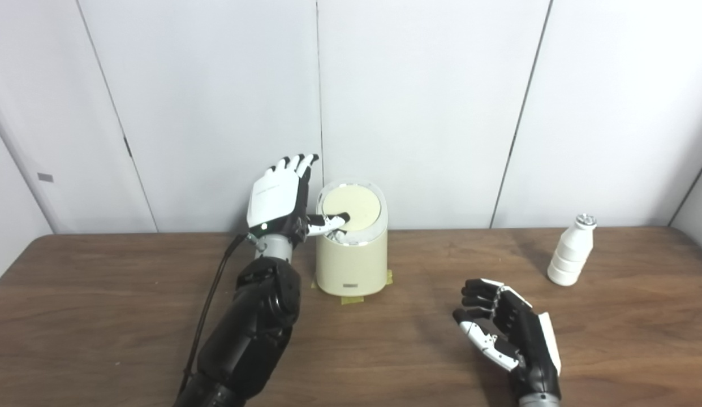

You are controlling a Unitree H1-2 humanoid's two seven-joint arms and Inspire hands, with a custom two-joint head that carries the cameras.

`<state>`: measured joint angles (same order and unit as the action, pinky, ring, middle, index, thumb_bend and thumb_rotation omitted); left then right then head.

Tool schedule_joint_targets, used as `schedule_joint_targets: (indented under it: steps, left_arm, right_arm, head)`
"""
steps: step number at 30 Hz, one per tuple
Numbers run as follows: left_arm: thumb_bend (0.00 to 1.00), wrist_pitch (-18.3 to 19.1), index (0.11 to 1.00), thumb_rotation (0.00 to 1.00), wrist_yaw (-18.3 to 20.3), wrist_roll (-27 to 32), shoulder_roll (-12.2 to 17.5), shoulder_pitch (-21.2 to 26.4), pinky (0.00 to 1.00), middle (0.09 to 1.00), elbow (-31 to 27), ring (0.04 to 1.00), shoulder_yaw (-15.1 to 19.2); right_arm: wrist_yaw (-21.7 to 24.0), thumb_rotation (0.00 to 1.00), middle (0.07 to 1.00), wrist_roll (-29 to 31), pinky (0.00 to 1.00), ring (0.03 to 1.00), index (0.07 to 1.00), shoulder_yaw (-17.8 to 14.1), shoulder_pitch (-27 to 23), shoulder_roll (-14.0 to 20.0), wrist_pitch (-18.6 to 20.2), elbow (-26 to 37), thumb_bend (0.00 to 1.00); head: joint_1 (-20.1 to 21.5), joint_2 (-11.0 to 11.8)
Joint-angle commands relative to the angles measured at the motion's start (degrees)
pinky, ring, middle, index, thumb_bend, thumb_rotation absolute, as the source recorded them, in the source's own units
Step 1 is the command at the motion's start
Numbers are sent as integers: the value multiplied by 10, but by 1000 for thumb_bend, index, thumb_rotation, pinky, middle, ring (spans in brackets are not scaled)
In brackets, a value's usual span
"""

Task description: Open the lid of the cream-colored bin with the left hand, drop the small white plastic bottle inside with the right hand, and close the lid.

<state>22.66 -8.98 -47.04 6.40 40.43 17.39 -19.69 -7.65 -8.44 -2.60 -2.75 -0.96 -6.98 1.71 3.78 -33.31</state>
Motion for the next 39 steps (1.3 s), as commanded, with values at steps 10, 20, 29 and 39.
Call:
schedule_joint_targets:
  steps: [10,20,29,39]
  left_arm:
    - [761,0,949,369,-12,-27,-4,55,1000,963,17,982,-16]
    - [986,35,975,230,-3,-175,37,71,1000,995,46,1000,-106]
    - [1000,39,973,181,25,-221,52,66,1000,999,42,1000,-114]
    - [854,38,969,469,28,-217,48,54,1000,974,33,998,-95]
  right_arm:
    - [-6,147,639,1,554,624,623,1,-13,-5,-7,16,292]
    - [-11,127,638,-6,553,623,619,4,-17,-10,8,20,277]
    - [-11,115,634,-3,553,621,620,4,-18,-7,7,19,274]
    - [-12,133,635,-3,553,621,618,4,-18,-4,2,16,282]
  head:
    - [2,-1]
    - [3,1]
    - [2,2]
    - [1,1]
